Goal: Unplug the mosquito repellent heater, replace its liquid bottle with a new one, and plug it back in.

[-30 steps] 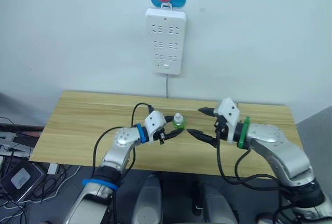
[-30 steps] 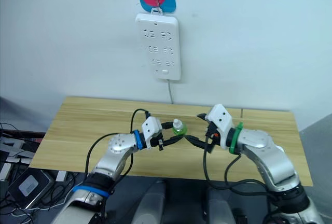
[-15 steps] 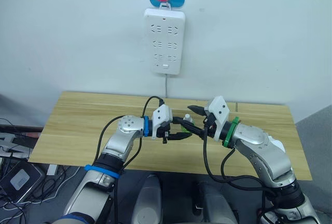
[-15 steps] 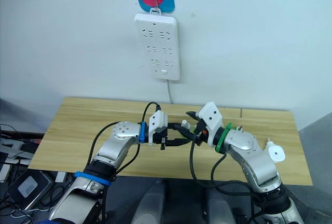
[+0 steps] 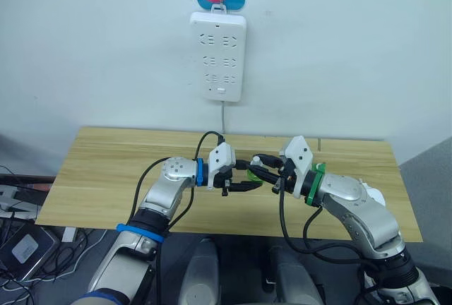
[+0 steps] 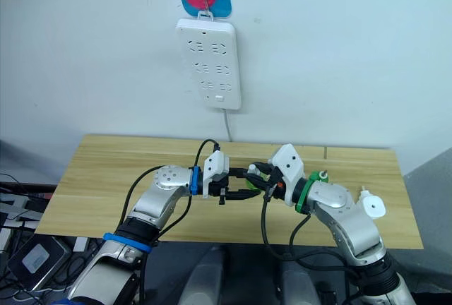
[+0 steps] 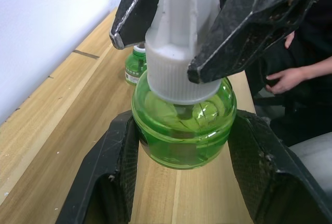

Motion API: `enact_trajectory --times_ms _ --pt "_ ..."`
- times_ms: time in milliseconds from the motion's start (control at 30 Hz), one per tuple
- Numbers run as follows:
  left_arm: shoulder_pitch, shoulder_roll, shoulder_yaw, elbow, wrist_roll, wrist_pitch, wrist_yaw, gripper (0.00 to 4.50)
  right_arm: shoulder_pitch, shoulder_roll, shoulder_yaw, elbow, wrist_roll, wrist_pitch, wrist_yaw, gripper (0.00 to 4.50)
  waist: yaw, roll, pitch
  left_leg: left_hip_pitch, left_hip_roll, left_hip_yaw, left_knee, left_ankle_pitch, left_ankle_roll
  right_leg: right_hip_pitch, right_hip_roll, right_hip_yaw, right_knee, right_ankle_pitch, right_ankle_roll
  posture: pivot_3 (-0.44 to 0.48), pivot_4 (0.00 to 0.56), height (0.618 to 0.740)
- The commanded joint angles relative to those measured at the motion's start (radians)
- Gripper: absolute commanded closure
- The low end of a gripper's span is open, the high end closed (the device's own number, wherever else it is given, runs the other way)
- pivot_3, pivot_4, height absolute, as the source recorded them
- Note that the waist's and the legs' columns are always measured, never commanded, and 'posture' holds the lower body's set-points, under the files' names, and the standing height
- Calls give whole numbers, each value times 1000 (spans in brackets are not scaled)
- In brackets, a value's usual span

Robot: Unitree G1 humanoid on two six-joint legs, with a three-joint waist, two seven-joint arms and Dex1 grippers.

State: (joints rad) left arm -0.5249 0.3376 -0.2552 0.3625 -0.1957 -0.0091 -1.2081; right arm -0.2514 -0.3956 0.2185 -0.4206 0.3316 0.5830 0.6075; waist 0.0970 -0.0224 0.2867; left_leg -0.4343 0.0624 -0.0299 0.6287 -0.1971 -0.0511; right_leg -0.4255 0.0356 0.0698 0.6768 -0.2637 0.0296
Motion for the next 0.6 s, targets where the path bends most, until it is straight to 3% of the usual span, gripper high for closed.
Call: enact_trajectory --times_ms 33,167,267,367,600 --pt "0 -3 10 -47 -14 -8 0 2325 0 -17 1 -15 -10 -15 14 3493 0 0 0 0 0 0 0 0 0 0 0 0 0 0 0 257 255 740" --pt "-7 7 -21 -57 -19 -57 -88 2325 -55 -62 -28 5 50 -32 126 3493 0 0 0 0 0 0 0 0 0 0 0 0 1 0 0 270 264 740" --pt "-65 18 -61 4 -18 -189 -253 2325 -183 -178 -2 88 99 -90 414 3493 3 1 1 0 0 0 1 0 0 0 0 0 1 0 0 274 264 740" --pt "-110 25 -76 77 -15 -287 -360 2325 -261 -227 38 175 106 -149 585 3493 6 1 1 1 0 0 1 0 0 1 0 -1 1 0 0 277 266 740" --pt "-161 48 -113 182 -41 -380 -406 2325 -381 -203 60 336 75 -225 702 3493 8 1 2 0 0 -1 1 0 1 0 0 -1 2 0 -1 289 278 740"
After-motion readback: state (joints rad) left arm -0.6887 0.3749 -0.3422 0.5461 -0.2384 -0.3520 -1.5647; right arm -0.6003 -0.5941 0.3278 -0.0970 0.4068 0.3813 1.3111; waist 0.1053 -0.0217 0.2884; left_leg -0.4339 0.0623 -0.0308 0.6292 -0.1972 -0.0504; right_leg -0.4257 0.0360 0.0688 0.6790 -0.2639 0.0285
